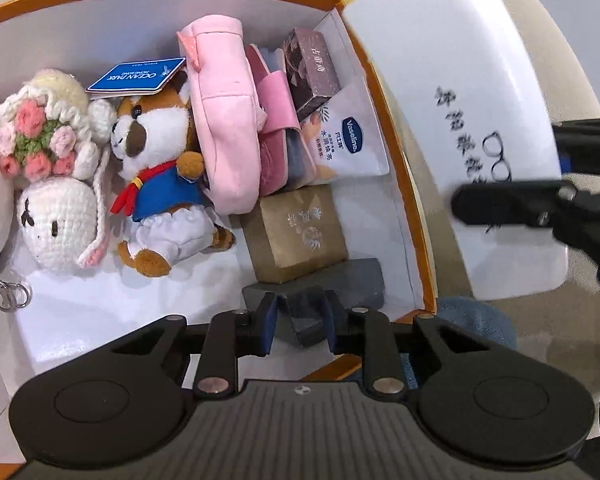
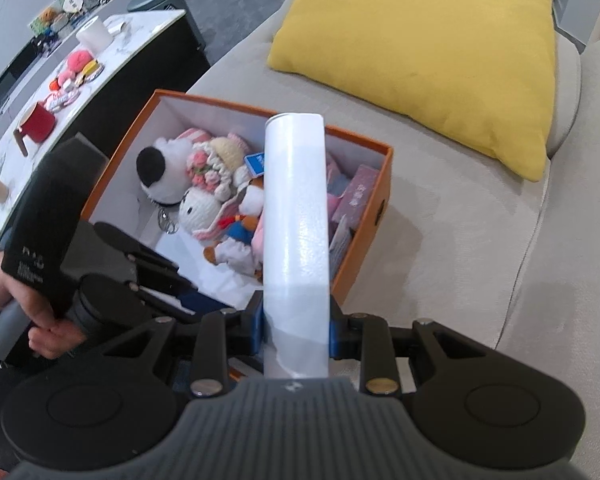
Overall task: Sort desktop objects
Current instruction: 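Carry the white box with the right tool over the orange box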
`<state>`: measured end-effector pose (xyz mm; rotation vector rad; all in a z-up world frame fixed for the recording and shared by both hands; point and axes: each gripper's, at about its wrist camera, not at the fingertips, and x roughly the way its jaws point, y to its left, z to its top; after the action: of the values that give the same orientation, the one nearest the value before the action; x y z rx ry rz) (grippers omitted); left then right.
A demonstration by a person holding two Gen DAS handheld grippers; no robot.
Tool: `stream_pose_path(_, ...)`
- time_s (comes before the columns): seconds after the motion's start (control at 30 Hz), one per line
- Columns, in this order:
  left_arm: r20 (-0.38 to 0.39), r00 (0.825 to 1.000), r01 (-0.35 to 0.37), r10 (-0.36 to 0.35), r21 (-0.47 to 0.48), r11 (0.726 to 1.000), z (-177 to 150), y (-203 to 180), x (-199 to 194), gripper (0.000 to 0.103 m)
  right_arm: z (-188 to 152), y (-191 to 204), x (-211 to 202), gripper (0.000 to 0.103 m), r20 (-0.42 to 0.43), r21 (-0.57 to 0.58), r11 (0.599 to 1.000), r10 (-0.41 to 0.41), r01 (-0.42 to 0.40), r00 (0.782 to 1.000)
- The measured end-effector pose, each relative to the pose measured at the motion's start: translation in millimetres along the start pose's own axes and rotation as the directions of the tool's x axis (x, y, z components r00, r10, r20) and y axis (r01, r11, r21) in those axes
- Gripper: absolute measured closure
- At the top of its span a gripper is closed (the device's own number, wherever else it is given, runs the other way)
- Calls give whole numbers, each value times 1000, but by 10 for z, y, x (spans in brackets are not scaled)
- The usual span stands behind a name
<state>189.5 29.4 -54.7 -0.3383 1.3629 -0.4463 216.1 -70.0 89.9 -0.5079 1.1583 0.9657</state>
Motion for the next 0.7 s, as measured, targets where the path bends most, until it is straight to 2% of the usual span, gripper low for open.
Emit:
stream_pose_path(0.13, 30, 1000, 6, -7, 5, 1000, -60, -6, -15, 72, 25, 89, 61, 72, -13, -26, 1000, 6, -6, 1000)
stream_pose_path(0.27, 134, 990, 38, -38, 2, 999, -181, 128, -392, 72, 101, 260, 124, 72, -21, -100, 995, 19, -21, 1000)
stream_pose_path(0.33, 206, 979, 10, -10, 0, 1000, -293, 257, -721, 72, 147, 383, 188, 72, -37, -161, 987, 21, -26, 999)
stream_pose_path(0.4, 262, 963, -57, 62, -27, 998, -386, 431, -1032, 72, 214, 528, 290, 72, -58, -231, 972, 30, -43, 998)
stream_pose_path(0.53, 321, 934, -151, 160, -51, 987, -507, 755, -1483, 72, 370, 900, 584, 72, -118, -388, 916, 61, -103, 991)
stream_pose_path(0.6, 336, 923, -183, 188, -48, 982, -518, 815, -1570, 72, 441, 1111, 773, 72, -157, -476, 870, 63, -131, 986)
stream_pose_path(0.7, 346, 917, -191, 196, -49, 980, -648, 898, -1649, 72, 524, 1365, 1066, 72, -229, -569, 804, 48, -173, 972)
